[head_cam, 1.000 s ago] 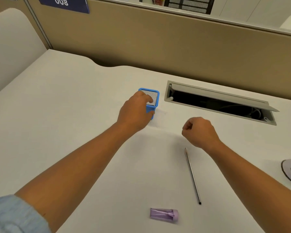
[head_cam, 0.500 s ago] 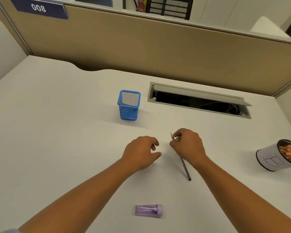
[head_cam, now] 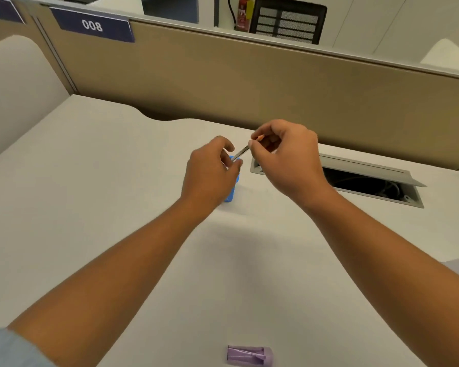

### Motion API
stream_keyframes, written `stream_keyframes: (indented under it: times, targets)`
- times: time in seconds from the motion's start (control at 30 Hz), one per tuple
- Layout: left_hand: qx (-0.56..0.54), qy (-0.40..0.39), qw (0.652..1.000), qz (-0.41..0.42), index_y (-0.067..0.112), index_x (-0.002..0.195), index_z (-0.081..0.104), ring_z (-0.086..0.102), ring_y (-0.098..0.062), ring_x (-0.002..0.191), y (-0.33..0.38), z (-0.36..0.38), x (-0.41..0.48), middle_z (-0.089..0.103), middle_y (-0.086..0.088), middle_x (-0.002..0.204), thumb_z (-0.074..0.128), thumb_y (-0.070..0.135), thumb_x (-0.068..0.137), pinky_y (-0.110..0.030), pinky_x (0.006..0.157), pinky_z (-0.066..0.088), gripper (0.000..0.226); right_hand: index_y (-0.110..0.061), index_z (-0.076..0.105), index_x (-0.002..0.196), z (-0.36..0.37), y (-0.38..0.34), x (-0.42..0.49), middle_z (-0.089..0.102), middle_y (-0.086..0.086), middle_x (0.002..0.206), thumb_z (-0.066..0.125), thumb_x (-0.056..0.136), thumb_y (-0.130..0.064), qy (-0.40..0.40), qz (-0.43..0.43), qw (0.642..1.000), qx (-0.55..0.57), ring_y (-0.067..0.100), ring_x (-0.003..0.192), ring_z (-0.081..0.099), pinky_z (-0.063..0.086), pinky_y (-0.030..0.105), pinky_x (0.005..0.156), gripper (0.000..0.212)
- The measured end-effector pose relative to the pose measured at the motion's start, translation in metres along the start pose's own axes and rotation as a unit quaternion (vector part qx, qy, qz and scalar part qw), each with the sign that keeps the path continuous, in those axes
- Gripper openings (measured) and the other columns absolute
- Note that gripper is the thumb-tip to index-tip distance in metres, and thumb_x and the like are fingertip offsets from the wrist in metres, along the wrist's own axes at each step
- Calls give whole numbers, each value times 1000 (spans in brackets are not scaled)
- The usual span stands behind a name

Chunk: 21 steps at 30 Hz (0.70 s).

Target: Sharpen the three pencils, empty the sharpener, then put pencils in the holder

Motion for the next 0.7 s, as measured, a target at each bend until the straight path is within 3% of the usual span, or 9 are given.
stream_keyframes:
  times: [0.17,0.33,0.7]
  targets:
    - [39,-28,998,-35,19,102,62,67,-21,94,-22,3,16,69,-2,108,73,17,85,-27,67,57,20,-19,73,91,37,17,10,68,-7,73,67,84,-21,-52,0,997,-65,13,71,67,59,36,73,9]
    - [70,-42,995,-54,19,109,61,63,-26,110,-40,10,13,64,-7,121,74,11,84,-31,77,60,29,-19,73,96,60,38,10,74,-1,85,67,87,-24,-80,26,990,-110,18,81,66,59,36,76,12]
    - [72,-58,994,-49,20,117,59,64,-26,107,-57,15,5,61,-4,124,75,13,83,-26,77,56,38,-20,72,101,77,55,1,74,-2,89,71,85,-28,-132,58,982,-122,15,80,66,55,26,70,18]
Point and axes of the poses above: each hand's wrist, its own x-axis towards the middle knuckle, its own z-axis out of the palm, y = z × x, the point moved 2 cm from there along x, towards the middle knuckle
